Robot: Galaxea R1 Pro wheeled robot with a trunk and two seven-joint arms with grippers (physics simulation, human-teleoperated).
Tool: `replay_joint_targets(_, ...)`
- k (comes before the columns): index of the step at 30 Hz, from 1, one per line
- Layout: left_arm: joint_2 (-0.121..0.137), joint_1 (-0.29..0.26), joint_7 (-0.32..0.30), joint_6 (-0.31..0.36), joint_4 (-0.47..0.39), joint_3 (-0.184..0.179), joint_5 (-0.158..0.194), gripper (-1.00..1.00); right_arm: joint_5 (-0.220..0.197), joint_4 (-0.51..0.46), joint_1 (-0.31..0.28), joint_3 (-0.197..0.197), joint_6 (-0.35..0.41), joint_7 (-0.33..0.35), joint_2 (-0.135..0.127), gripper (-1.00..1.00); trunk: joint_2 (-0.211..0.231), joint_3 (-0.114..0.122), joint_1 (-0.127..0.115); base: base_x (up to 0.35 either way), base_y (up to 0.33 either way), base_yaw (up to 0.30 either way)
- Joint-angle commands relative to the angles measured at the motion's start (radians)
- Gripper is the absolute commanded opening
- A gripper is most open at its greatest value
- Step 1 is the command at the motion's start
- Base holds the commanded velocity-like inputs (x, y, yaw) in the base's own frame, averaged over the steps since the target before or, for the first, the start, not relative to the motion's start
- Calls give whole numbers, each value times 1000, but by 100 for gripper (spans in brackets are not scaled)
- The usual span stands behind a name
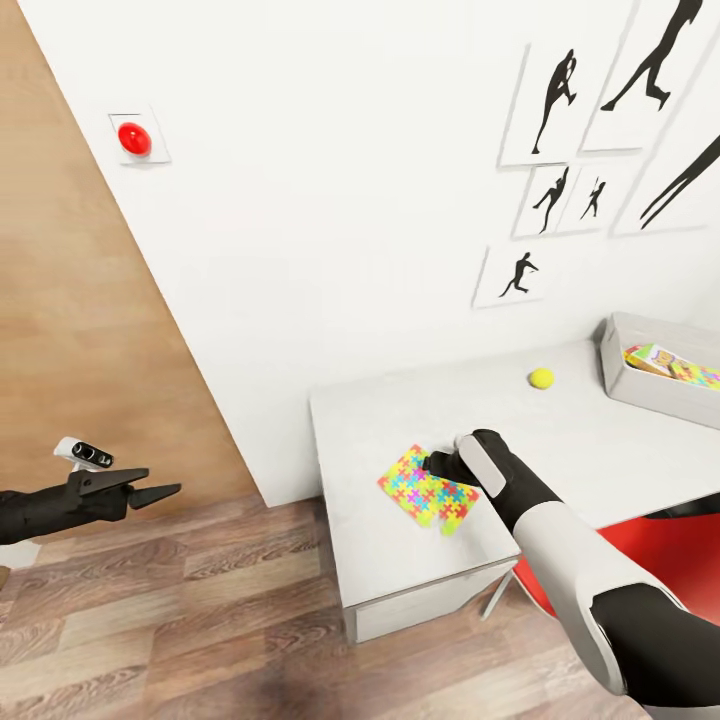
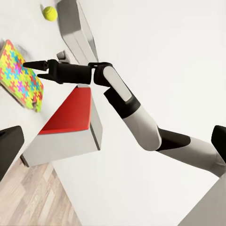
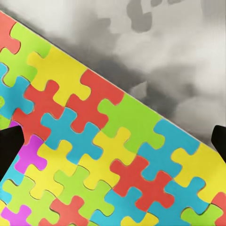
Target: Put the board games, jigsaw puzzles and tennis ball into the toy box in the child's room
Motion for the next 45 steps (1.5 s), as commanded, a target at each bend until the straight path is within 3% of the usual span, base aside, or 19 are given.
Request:
replay_joint_targets(1, 1, -2, -5, 10, 1, -4, 2, 100, -34, 42, 0, 3, -3, -6, 0, 100, -1, -2, 1, 0, 105, 0)
replay_joint_targets(18, 1, -2, -5, 9, 1, -4, 2, 100, -31, 95, 0, 0, -5, -6, 10, 100, -1, -2, 1, -50, 125, 0)
replay_joint_targets(45, 0, -2, -3, 8, 1, -6, 2, 100, -31, 98, 0, 0, -6, -6, 12, 100, -1, -2, 1, -24, 86, 0)
